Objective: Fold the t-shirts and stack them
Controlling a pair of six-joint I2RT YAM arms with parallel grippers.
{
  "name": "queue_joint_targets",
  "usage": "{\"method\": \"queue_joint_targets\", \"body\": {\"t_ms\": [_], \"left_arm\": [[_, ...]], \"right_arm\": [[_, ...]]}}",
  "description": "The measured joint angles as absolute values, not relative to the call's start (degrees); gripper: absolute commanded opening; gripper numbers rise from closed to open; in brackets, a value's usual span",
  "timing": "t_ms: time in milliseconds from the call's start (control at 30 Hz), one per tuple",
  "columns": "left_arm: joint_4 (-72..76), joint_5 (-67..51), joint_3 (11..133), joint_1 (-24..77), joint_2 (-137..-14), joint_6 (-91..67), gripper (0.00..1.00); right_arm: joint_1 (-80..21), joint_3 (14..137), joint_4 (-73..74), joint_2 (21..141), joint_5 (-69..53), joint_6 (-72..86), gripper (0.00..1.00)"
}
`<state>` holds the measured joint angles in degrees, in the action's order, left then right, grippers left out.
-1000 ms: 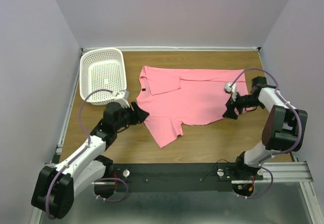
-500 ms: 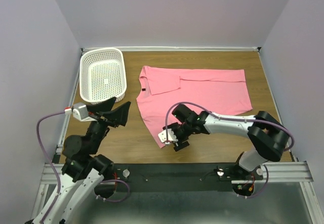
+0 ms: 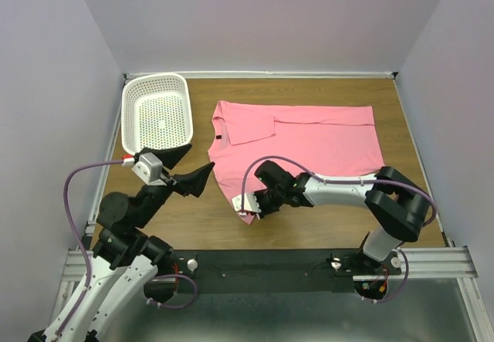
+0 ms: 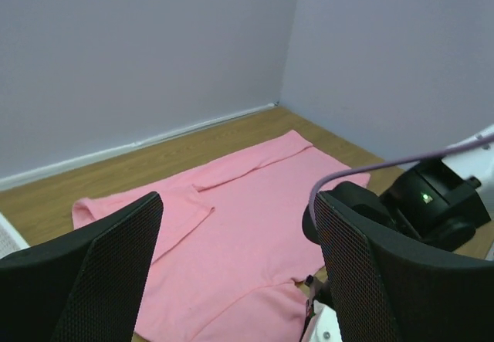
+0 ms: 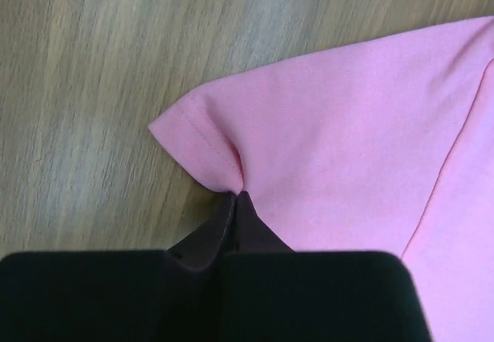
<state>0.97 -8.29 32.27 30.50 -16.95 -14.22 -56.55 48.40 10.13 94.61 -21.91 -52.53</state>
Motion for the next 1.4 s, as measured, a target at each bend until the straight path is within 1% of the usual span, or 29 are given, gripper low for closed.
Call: {"method": "queue_joint_targets", "body": {"t_ms": [100,167,200,300,367,467,567,633,733,867,1000,1200,1400], "left_arm": [[3.46,-13.89,31.64,30.5,-16.62,-10.04,0.8],[6.11,-18.72,30.06,30.5,-17.41,-7.64,0.75],[6.44,-19.92,29.78,30.5,-18.13,-7.11,0.74],[8.34,-25.04,29.04,30.81,-23.97,-3.81,0.73],[8.78,-26.39,27.81,31.79,-27.27,-1.26,0.72],[8.67,-26.68,25.67,36.38,-31.33,4.01,0.68],[8.93,-26.37,25.26,43.68,-35.24,10.07,0.66],[9.3,-24.8,25.28,48.73,-38.5,13.91,0.64],[9.32,-18.06,25.96,55.79,-44.42,21.15,0.63],[8.32,-9.32,26.87,61.56,-52.45,30.81,0.62],[7.62,-2.92,26.89,62.76,-55.57,38.26,0.62],[9.69,4.25,26.81,62.92,-57.21,44.95,0.62],[12.34,7.33,26.79,62.92,-60.36,48.9,0.58]], "right_arm": [[-56.29,48.38,10.07,94.48,-22.5,-50.83,0.01],[-54.94,48.4,10.26,94.02,-25.76,-48.62,0.01],[-54.04,48.47,10.5,93.67,-27.22,-47.88,0.01],[-47.92,50.04,12.12,92.23,-34.39,-44.45,0.01],[-42.83,52.21,12.97,92.12,-39.44,-42.81,0.01],[-35.81,54.61,13.91,92.2,-46.24,-41.01,0.0],[-32.14,56.4,15.64,93.41,-52.56,-39.62,0.01],[-31.18,57.54,16.84,95.31,-55.88,-38.94,0.01],[-30.13,58.83,18.76,98.45,-60.49,-38.11,0.01],[-29.15,59.2,20.86,99.88,-63.77,-37.5,0.0],[-28.32,59.81,21.78,99.88,-66.02,-37.34,0.01],[-27.62,59.92,22.72,99.85,-67.92,-37.32,0.0],[-27.62,59.94,23.33,99.85,-68.77,-37.32,0.01]]}}
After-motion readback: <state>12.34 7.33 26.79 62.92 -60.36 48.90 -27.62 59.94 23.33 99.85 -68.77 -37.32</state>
